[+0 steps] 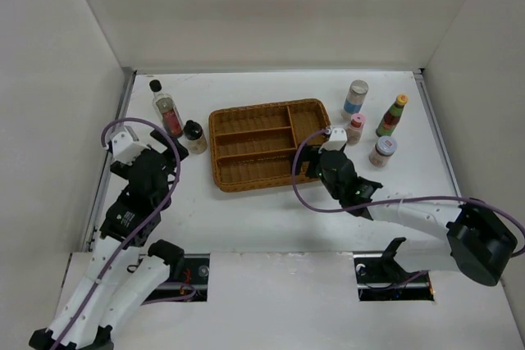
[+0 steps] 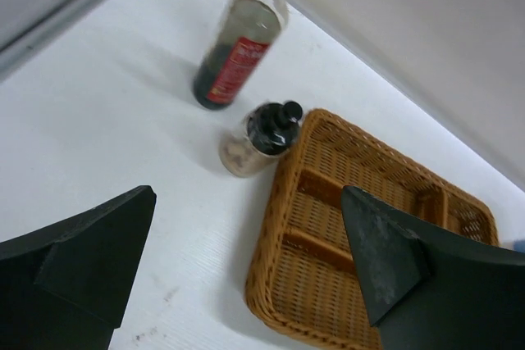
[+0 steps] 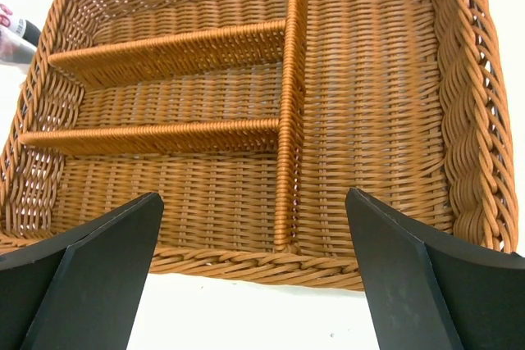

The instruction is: Organize the condiment bottles

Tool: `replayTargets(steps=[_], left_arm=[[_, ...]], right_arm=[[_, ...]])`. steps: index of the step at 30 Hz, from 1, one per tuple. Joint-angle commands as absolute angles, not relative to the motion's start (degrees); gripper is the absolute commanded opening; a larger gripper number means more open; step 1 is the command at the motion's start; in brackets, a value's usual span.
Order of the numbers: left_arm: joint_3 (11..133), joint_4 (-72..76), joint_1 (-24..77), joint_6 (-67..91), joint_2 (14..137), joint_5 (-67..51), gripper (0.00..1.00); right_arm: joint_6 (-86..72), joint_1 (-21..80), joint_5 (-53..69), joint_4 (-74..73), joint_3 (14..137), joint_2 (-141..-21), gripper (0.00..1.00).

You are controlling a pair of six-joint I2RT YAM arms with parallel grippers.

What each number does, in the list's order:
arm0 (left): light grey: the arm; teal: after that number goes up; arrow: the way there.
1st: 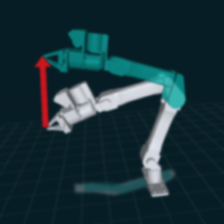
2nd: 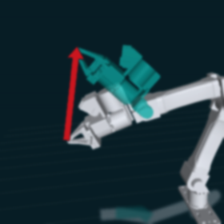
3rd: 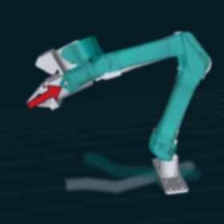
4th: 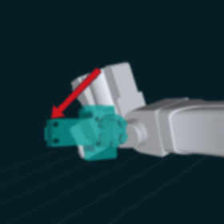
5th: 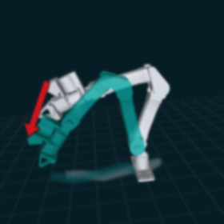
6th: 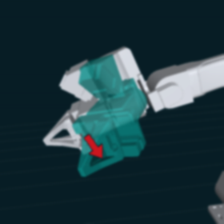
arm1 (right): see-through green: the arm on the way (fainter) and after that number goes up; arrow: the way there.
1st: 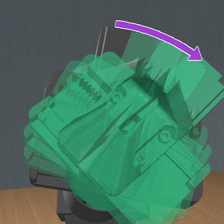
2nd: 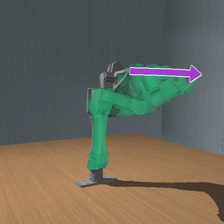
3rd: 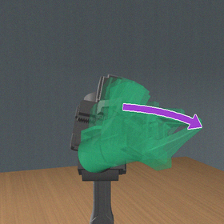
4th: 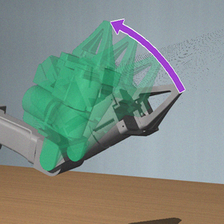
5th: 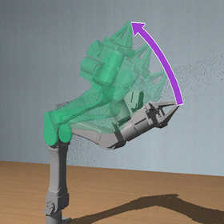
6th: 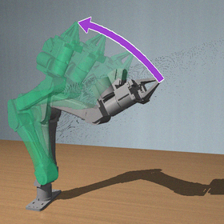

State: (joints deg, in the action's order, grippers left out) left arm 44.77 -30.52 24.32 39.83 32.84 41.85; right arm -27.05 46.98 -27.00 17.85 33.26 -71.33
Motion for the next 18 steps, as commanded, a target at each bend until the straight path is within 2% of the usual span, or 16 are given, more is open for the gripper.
replayTargets(steps=[1, 8, 9, 10, 11, 12, 13, 14, 15, 16, 18], left_arm=[[46.15, -27.79, 22.72, 37.01, 34.01, 48.16, 1.00], [46.75, -8.11, 18.60, 24.62, 43.58, 50.63, 1.00], [47.37, -4.78, 17.28, 23.22, 45.51, 50.02, 1.00], [48.42, -2.48, 16.22, 22.42, 47.35, 48.70, 1.00], [49.99, -1.07, 15.43, 21.89, 49.29, 46.52, 1.00], [52.18, -0.88, 14.38, 21.36, 51.48, 43.97, 0.98], [54.64, -1.66, 13.24, 21.01, 53.59, 42.29, 0.87], [57.28, -3.15, 12.53, 20.83, 56.05, 41.06, 0.50], [59.83, -5.08, 12.09, 20.74, 58.42, 40.70, 0.35], [62.20, -6.84, 11.74, 20.83, 60.54, 40.69, 0.36], [65.64, -9.13, 10.77, 20.39, 64.49, 39.82, 0.54]], right_arm=[[-26.90, 47.50, -27.60, 22.32, 33.40, -68.74, 1.00], [-27.42, 48.12, -24.01, 31.01, 29.45, -65.04, 1.00], [-27.60, 48.12, -22.08, 32.42, 28.92, -64.78, 0.94], [-28.03, 48.12, -19.97, 33.48, 28.48, -64.69, 0.75], [-28.56, 48.12, -18.30, 34.10, 28.22, -64.60, 0.43], [-29.26, 47.94, -17.32, 33.84, 28.21, -64.43, 0.19], [-29.88, 47.86, -16.53, 32.97, 28.39, -64.25, 0.09], [-30.06, 47.59, -16.26, 31.57, 29.00, -64.25, 0.06], [-29.88, 47.50, -16.78, 29.90, 29.61, -64.25, 0.07], [-29.88, 47.50, -17.40, 29.10, 29.88, -64.42, 0.11], [-29.71, 47.50, -18.19, 29.18, 29.80, -64.60, 0.31]])
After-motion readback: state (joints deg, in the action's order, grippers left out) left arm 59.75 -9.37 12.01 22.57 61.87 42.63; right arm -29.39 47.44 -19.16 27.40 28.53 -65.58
